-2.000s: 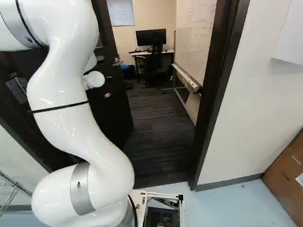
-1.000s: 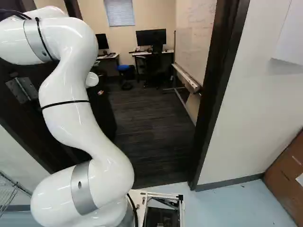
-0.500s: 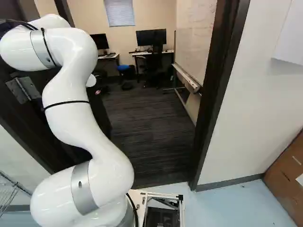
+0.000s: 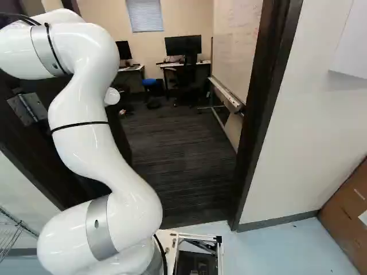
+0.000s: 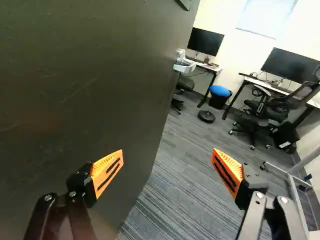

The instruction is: Open the door and move inside

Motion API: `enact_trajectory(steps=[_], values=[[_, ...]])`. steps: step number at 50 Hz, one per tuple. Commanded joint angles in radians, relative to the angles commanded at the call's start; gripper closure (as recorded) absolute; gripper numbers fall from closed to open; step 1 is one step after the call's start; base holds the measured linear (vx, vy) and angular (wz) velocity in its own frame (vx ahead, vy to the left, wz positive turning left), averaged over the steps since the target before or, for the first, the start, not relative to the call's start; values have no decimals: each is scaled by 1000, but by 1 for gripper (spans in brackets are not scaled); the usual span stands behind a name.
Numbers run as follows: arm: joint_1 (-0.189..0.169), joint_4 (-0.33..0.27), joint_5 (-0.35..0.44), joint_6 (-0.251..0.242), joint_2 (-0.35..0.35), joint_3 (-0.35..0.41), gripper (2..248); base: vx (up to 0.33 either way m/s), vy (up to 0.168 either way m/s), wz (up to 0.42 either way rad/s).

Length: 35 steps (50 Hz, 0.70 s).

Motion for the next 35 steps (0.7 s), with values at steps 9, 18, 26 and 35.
enact_trajectory(steps=[9, 18, 26, 35], values=[[-16, 0, 0, 0, 34, 44, 3, 0, 0, 0], [-33, 0, 0, 0, 67, 87, 3, 0, 0, 0], [-48, 2, 0, 0, 95, 123, 3, 0, 0, 0], [-65, 19, 0, 0, 126, 162, 3, 0, 0, 0]])
